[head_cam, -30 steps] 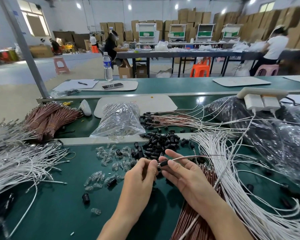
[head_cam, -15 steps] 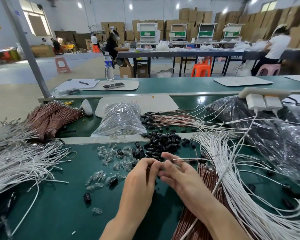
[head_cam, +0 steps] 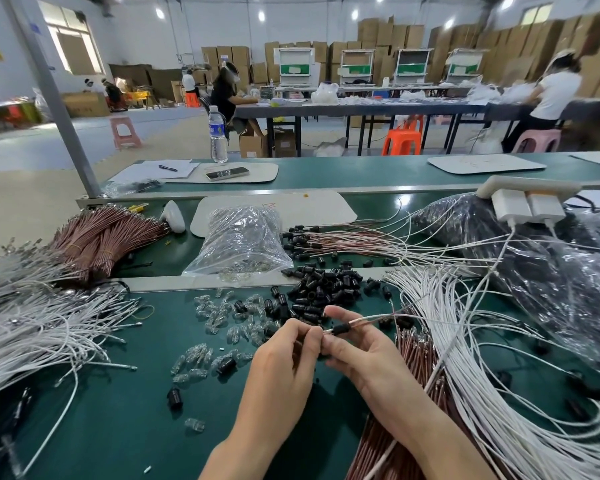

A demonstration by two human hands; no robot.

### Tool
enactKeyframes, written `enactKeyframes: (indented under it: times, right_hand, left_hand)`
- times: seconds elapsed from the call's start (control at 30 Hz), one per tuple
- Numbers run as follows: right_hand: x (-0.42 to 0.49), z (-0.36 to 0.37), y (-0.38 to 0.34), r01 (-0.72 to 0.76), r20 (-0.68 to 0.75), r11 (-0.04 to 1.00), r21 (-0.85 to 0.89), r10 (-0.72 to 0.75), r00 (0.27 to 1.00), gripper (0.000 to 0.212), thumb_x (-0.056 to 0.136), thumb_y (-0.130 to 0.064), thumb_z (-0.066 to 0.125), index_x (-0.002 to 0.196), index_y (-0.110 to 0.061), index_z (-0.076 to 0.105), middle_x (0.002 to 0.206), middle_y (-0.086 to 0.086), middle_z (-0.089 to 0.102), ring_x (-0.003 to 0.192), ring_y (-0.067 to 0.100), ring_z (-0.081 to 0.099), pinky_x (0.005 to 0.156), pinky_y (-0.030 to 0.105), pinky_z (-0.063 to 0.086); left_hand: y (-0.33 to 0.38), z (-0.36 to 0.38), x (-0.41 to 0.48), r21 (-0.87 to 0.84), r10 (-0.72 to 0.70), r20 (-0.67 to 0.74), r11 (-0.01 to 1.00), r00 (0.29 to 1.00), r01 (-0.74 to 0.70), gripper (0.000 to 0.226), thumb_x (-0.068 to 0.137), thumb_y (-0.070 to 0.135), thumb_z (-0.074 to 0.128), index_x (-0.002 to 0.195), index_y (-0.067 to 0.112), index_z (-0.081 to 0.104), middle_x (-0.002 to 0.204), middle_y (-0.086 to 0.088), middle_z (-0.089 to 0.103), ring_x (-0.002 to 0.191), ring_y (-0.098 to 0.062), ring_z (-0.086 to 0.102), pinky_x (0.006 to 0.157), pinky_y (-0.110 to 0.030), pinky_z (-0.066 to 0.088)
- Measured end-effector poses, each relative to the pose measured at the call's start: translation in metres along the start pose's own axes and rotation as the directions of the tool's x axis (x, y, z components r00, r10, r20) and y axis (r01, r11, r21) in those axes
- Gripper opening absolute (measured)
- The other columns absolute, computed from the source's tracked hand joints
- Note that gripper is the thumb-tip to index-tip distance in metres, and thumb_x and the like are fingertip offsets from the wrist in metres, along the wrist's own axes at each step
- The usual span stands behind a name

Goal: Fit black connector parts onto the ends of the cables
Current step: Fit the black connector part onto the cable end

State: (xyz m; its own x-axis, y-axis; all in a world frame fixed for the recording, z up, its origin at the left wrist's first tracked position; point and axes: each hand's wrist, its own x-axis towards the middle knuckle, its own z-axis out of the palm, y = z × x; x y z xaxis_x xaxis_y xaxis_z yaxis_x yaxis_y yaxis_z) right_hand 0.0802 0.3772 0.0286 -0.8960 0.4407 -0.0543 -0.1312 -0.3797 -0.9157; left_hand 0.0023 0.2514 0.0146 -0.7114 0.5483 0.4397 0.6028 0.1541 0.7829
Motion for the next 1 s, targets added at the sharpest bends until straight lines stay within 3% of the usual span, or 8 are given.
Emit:
enactKeyframes:
  times: [0.13, 0.3, 0.4, 0.47, 0.6, 0.8, 1.0]
  right_hand:
    - [0.0003, 0.0005, 0.0008, 0.029, -0.012, 0.993, -0.112, -0.031, 0.999, 0.041, 0.073, -0.024, 0.082, 0.111, -0.038, 0.074, 0.094, 0.004, 0.075, 0.091, 0.019, 0.073, 0.074, 0.022, 0.056]
    - [0.0025, -0.0019, 0.0033, 0.020, -0.039, 0.993, -0.114, -0.025, 0.999, 0.053, 0.071, -0.026, 0.084, 0.122, -0.028, 0.068, 0.090, 0.007, 0.075, 0.085, 0.017, 0.072, 0.071, 0.020, 0.055]
    - [0.0031, -0.0012, 0.0061, -0.023, -0.006, 0.995, -0.101, 0.022, 1.000, 0.042, 0.071, -0.036, 0.082, 0.107, -0.016, 0.079, 0.091, 0.006, 0.076, 0.077, 0.012, 0.069, 0.068, 0.020, 0.055]
    - [0.0037, -0.0003, 0.0072, -0.054, 0.028, 0.994, -0.093, 0.056, 0.998, 0.036, 0.072, -0.040, 0.081, 0.099, -0.017, 0.081, 0.092, 0.007, 0.077, 0.072, 0.010, 0.065, 0.065, 0.019, 0.055]
    - [0.0062, -0.0016, 0.0088, -0.034, 0.005, 0.996, -0.079, 0.035, 0.999, 0.039, 0.067, -0.044, 0.083, 0.094, -0.016, 0.082, 0.085, 0.005, 0.074, 0.069, 0.007, 0.064, 0.063, 0.018, 0.054]
    - [0.0070, -0.0011, 0.0100, -0.037, 0.002, 0.999, -0.008, 0.037, 0.999, 0.035, 0.068, -0.036, 0.082, 0.094, -0.013, 0.082, 0.081, 0.002, 0.073, 0.070, 0.006, 0.064, 0.063, 0.017, 0.054]
    - [0.0042, 0.0003, 0.0089, -0.003, -0.014, 0.998, -0.068, 0.002, 1.000, 0.028, 0.077, -0.031, 0.077, 0.099, -0.016, 0.081, 0.086, 0.004, 0.074, 0.072, 0.008, 0.064, 0.065, 0.019, 0.054]
  left_hand:
    - [-0.0006, -0.0016, 0.0000, -0.001, -0.012, 0.025, 1.000, 1.000, 0.012, 0.022, 0.104, 0.045, 0.047, 0.088, 0.036, 0.059, 0.075, 0.019, 0.065, 0.060, -0.004, 0.056, 0.055, -0.011, 0.035]
    - [-0.0052, -0.0009, -0.0004, 0.081, -0.034, 0.019, 0.996, 0.999, 0.033, 0.022, 0.103, 0.051, 0.040, 0.092, 0.040, 0.056, 0.088, 0.023, 0.063, 0.076, -0.006, 0.059, 0.065, -0.021, 0.041]
    - [-0.0050, 0.0007, -0.0010, 0.114, -0.018, -0.006, 0.993, 1.000, 0.018, 0.020, 0.101, 0.053, 0.037, 0.092, 0.045, 0.053, 0.096, 0.027, 0.061, 0.084, -0.005, 0.058, 0.069, -0.020, 0.044]
    - [-0.0040, 0.0008, -0.0005, 0.133, -0.003, -0.022, 0.991, 1.000, 0.006, 0.019, 0.101, 0.054, 0.035, 0.091, 0.046, 0.050, 0.099, 0.030, 0.059, 0.085, -0.003, 0.056, 0.072, -0.017, 0.042]
    - [-0.0035, -0.0006, -0.0011, 0.187, 0.028, -0.028, 0.982, 0.999, -0.023, 0.018, 0.099, 0.058, 0.033, 0.090, 0.050, 0.046, 0.104, 0.032, 0.056, 0.089, -0.001, 0.052, 0.076, -0.013, 0.040]
    - [-0.0043, 0.0032, -0.0007, 0.130, 0.002, -0.030, 0.991, 1.000, 0.001, 0.021, 0.101, 0.056, 0.037, 0.092, 0.046, 0.053, 0.096, 0.028, 0.062, 0.085, -0.004, 0.056, 0.073, -0.021, 0.042]
    - [-0.0050, 0.0028, 0.0000, 0.072, -0.022, -0.008, 0.997, 1.000, 0.022, 0.020, 0.104, 0.053, 0.038, 0.090, 0.046, 0.052, 0.084, 0.021, 0.063, 0.074, -0.010, 0.057, 0.064, -0.025, 0.039]
